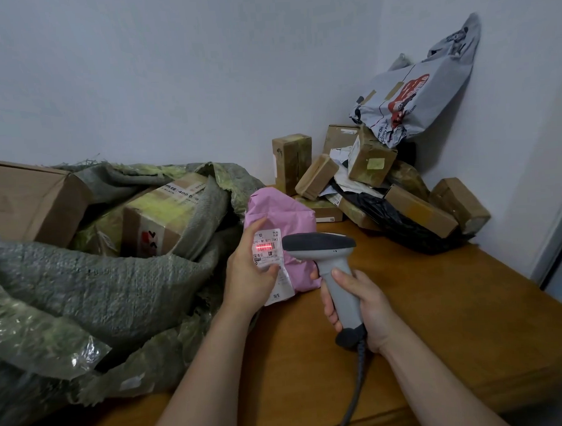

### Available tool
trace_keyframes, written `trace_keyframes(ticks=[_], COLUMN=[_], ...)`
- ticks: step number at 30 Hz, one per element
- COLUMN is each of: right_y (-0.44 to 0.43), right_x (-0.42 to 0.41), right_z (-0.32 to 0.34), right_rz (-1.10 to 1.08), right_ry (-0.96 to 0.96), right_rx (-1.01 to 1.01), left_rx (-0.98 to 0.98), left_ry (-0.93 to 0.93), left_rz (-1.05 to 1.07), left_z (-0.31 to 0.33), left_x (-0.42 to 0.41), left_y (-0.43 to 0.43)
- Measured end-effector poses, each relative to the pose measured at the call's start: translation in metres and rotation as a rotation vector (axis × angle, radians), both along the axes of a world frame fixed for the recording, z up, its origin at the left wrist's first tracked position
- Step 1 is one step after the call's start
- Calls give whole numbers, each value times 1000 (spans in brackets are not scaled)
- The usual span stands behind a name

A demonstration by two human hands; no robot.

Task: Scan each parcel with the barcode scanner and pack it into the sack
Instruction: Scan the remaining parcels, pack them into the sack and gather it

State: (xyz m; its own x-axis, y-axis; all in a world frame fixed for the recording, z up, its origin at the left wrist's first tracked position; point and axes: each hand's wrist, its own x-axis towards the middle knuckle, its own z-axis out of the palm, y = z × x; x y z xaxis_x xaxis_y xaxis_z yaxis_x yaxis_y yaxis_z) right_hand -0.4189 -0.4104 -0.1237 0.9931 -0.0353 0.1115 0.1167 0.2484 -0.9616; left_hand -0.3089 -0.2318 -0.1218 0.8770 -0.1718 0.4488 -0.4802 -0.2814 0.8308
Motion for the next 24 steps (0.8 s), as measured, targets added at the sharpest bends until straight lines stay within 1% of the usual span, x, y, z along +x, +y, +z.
trace_keyframes(ticks=[7, 12, 18, 21, 24], right_y=[-1, -1, -3, -3, 4], right_x=[0, -1, 0, 0, 3], right_z=[-2, 1, -3, -4, -1], right_rz=[-6, -8, 16, 13, -37], right_ry=[-18, -30, -22, -32, -35], right_rx=[-4, -13, -4, 19, 67], left_rx=[-67, -133, -86, -38, -33], left_ry=[10, 24, 73, 4, -82], left_rz=[-16, 35, -38, 22, 163], left_z=[-1, 1, 1, 2, 17], left_x=[4, 4, 0, -1, -10], left_y=[0, -1, -3, -6, -6])
